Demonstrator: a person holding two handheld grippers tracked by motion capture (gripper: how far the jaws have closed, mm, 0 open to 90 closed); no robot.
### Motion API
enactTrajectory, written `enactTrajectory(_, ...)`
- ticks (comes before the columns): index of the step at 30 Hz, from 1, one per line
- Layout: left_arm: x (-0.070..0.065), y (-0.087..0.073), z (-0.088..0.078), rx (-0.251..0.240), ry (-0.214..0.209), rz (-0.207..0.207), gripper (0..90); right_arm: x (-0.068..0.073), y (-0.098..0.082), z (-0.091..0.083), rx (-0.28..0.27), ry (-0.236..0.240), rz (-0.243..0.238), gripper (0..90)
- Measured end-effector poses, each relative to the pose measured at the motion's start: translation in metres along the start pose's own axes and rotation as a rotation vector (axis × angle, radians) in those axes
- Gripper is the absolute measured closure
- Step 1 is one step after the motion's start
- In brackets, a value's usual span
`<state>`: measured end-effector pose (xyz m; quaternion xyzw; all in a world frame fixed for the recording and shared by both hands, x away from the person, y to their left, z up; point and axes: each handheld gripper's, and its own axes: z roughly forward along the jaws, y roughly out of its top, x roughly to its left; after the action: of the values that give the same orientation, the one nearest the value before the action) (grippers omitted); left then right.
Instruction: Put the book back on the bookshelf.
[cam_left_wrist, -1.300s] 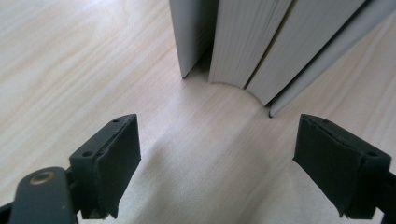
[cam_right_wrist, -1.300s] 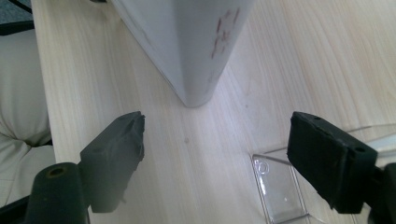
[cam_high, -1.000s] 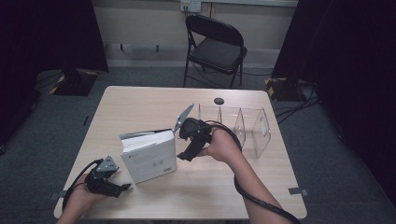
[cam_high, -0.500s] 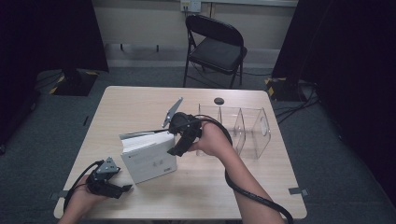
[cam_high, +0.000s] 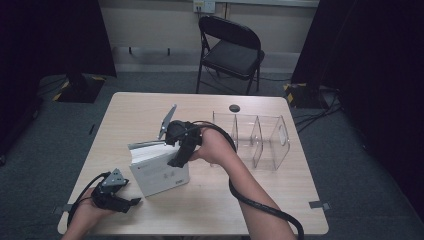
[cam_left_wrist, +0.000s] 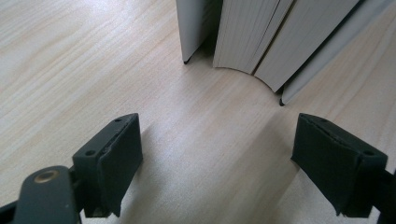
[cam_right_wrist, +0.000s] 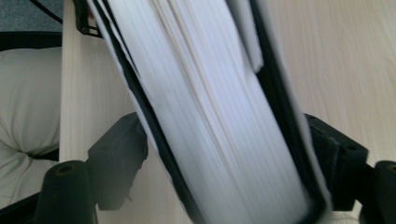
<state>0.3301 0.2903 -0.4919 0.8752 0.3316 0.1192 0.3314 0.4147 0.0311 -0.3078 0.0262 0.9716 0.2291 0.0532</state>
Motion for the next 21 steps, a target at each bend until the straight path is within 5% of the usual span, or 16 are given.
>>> enactTrajectory(6,0.0,0.0,0.0,0.0,0.0,0.001,15.6,0.004,0.004,0.003,0.013,-0.004,-0.012,29.9)
enactTrajectory(13,0.001,0.0,0.0,-0.001,0.001,-0.003,15.8,0.011,-0.002,-0.007,0.011,0.042,-0.003,50.7)
enactTrajectory(21,0.0,0.0,0.002,-0.012,-0.001,0.004,15.3,0.021,-0.006,-0.014,0.064,0.003,0.102,52.0)
